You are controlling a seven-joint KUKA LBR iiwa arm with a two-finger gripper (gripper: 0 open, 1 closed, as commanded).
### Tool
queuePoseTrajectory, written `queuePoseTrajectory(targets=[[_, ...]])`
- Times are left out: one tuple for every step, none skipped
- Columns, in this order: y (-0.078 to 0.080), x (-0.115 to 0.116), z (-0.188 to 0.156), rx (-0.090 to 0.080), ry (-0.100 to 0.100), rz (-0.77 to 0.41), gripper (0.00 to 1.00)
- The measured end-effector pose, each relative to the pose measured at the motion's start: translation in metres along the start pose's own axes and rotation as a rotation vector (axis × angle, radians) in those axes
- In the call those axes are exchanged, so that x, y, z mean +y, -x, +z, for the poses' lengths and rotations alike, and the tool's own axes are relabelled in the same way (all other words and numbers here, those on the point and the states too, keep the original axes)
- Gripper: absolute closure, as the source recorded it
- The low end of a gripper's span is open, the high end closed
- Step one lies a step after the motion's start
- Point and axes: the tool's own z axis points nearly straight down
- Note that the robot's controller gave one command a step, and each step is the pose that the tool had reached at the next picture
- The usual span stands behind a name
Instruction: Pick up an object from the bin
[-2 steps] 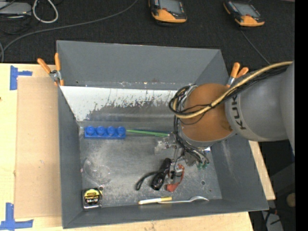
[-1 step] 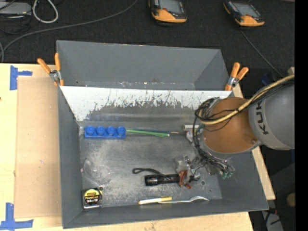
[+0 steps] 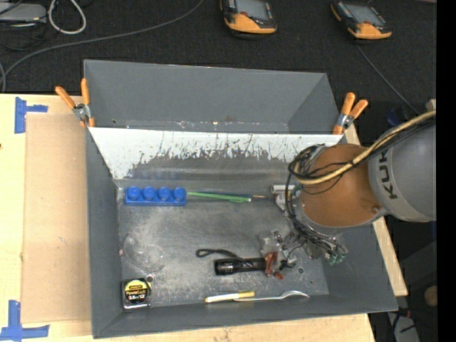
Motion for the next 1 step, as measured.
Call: queuePoseTrajectory(targets=[[0.0228,-0.0206,-0.0546,0.004,0.003,0.043,1.0]])
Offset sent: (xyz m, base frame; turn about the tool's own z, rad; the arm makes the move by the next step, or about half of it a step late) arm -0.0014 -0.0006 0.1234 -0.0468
